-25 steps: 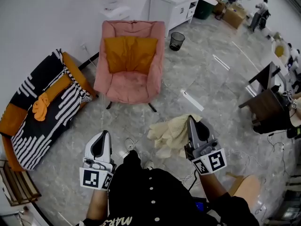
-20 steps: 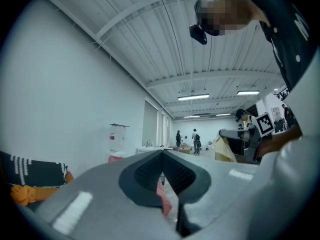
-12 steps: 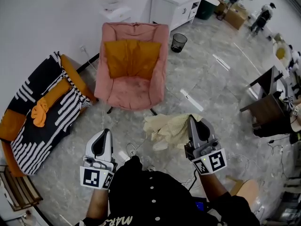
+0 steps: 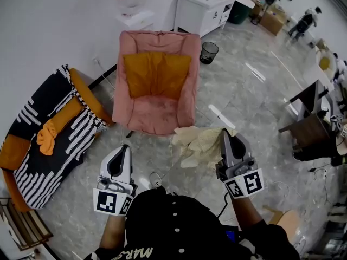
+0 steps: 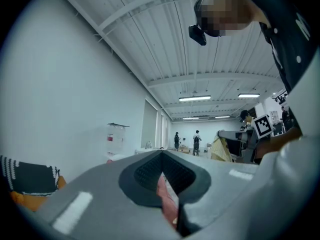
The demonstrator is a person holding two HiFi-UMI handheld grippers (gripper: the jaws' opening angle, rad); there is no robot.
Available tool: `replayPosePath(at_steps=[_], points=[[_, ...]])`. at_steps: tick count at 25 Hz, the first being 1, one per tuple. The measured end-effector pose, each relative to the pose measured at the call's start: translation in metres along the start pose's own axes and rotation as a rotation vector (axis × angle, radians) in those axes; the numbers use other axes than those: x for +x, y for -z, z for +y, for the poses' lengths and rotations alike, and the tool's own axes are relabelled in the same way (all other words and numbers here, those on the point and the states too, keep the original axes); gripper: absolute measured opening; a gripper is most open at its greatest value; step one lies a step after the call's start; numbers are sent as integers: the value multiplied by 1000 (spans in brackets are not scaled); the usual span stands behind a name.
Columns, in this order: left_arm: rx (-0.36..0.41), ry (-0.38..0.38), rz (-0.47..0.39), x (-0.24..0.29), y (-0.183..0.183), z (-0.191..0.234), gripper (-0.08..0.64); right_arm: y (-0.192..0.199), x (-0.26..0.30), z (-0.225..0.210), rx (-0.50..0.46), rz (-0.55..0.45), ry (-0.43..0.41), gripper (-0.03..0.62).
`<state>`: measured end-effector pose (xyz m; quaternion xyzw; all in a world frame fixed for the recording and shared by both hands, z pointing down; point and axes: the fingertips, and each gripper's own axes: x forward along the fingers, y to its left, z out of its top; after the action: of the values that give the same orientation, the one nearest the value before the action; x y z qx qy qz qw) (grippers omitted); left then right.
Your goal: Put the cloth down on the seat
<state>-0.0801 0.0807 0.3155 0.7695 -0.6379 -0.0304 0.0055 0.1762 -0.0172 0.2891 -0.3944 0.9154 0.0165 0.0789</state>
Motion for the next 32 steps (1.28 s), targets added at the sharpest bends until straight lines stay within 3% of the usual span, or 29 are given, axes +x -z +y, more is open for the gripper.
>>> replayPosePath(at_steps=[15, 24, 32], points=[[-4, 50, 1, 45, 0, 69, 2, 6, 75, 9, -18, -16, 40, 32], [-35, 53, 33, 63, 17, 83, 2, 23, 97, 9, -6, 23, 25, 32], [-43, 19, 33, 99, 20, 113, 1, 31, 148, -5, -12, 14, -14, 32]])
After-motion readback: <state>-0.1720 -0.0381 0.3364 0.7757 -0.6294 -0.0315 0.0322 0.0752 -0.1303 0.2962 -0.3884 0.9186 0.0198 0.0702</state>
